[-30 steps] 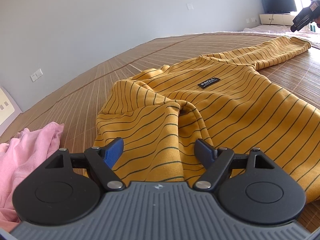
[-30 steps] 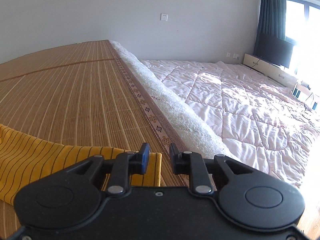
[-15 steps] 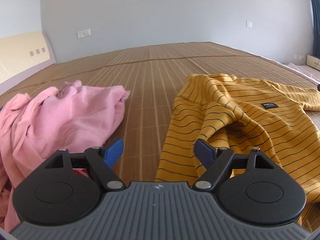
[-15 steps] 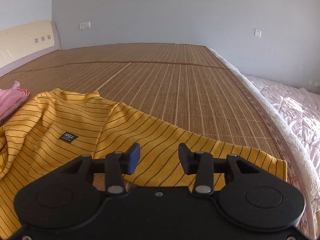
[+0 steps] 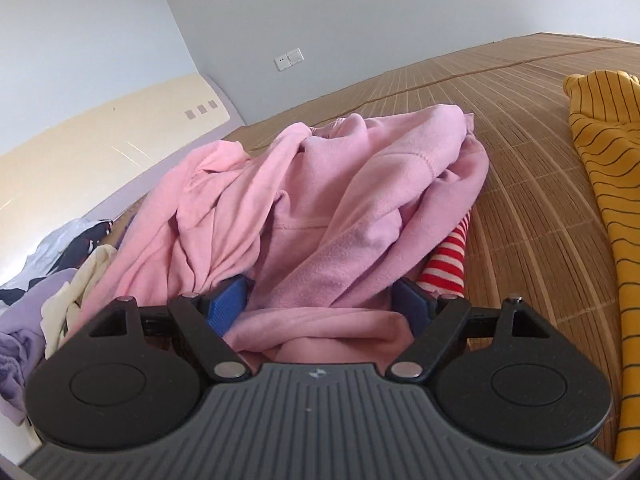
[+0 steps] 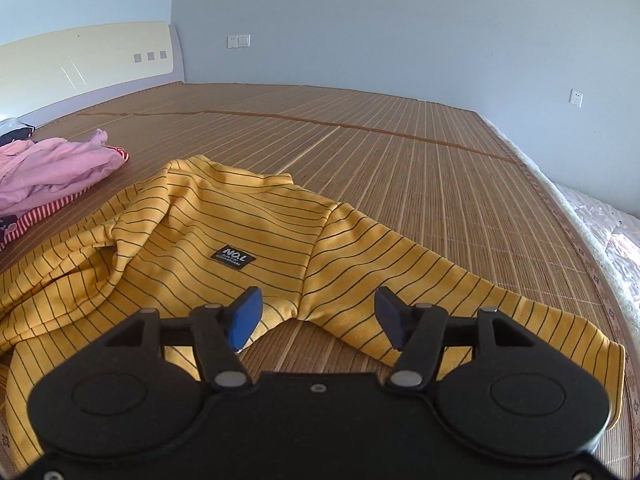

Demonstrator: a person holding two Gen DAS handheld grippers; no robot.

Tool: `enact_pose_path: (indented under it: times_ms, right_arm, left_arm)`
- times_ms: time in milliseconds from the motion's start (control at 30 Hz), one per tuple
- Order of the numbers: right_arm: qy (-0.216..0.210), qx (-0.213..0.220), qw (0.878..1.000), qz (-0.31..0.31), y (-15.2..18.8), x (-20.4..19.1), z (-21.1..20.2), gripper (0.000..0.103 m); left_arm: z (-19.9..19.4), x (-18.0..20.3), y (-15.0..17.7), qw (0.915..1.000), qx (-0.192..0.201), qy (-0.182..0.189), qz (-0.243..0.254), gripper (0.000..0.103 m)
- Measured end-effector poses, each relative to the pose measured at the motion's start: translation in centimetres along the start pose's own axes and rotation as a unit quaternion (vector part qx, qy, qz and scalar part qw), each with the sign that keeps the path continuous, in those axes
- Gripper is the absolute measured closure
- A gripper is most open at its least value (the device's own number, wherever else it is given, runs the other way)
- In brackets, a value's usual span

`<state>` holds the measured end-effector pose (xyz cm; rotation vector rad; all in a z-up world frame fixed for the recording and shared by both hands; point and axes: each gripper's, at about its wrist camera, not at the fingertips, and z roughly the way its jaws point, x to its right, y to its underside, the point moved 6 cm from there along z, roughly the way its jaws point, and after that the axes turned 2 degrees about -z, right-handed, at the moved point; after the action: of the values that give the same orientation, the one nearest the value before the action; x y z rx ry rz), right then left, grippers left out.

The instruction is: Fold clothes

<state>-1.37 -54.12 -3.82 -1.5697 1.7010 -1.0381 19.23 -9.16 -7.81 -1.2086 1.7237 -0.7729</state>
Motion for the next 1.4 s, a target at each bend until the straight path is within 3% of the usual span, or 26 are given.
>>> enact_pose_path:
  times_ms: [367, 600, 733, 833, 900, 967, 1067, 1133, 1233, 1333, 1367, 1400]
  right_arm:
    - [-0.030, -0.001, 1.000, 0.002, 0.1, -1.0, 0.7, 0.038]
    - [-0.065, -0.002, 0.998, 0.003, 0.3, -2.3, 0.7, 0.037]
    - [-0.099, 0.003, 0.995, -0.001, 0.4, -4.1, -0.2, 0.034]
    - [-0.145, 0.013, 0.989, -0.014, 0.6, -6.4, -1.7, 0.033]
    - [-0.180, 0.021, 0.983, -0.030, 0.7, -8.3, -2.9, 0.032]
    - [-0.217, 0.024, 0.975, -0.044, 1.3, -10.4, -3.9, 0.031]
    - [-0.270, -0.008, 0.960, -0.074, 2.9, -13.9, -4.8, 0.032]
    - [-0.271, -0.023, 0.956, -0.110, 4.4, -16.0, -5.2, 0.032]
    - [-0.211, -0.031, 0.964, -0.157, 6.4, -17.5, -5.1, 0.032]
    - [-0.154, -0.038, 0.971, -0.177, 7.7, -17.5, -4.8, 0.033]
    - [-0.141, -0.044, 0.973, -0.178, 8.0, -17.3, -4.7, 0.039]
    - [-0.131, -0.051, 0.974, -0.179, 8.2, -16.9, -4.6, 0.051]
  left_arm:
    - [4.3, -5.9, -1.0, 0.9998, -0.011, -0.014, -0.001, 0.017]
    - [8.2, -11.4, -1.3, 0.9971, -0.024, -0.066, -0.028, 0.014]
    - [7.7, -11.8, -1.3, 0.9953, -0.026, -0.087, -0.033, 0.015]
    - [3.9, -9.2, -1.3, 0.9981, -0.016, -0.057, -0.017, 0.016]
    - [0.1, -7.0, -1.6, 0.9996, 0.004, -0.016, -0.023, 0.015]
    - [-3.6, -3.7, -2.0, 0.9977, 0.021, 0.056, -0.030, 0.015]
    - [-8.8, 1.6, -2.4, 0.9837, 0.040, 0.172, -0.036, 0.014]
    - [-11.6, 5.6, -2.1, 0.9682, 0.049, 0.244, -0.027, 0.013]
    - [-14.2, 11.7, 0.2, 0.9610, 0.039, 0.273, 0.014, 0.013]
    - [-13.3, 13.9, 2.3, 0.9669, 0.024, 0.243, 0.072, 0.013]
    - [-12.5, 14.2, 2.8, 0.9686, 0.020, 0.232, 0.087, 0.013]
    - [-11.5, 14.2, 3.4, 0.9708, 0.018, 0.217, 0.100, 0.013]
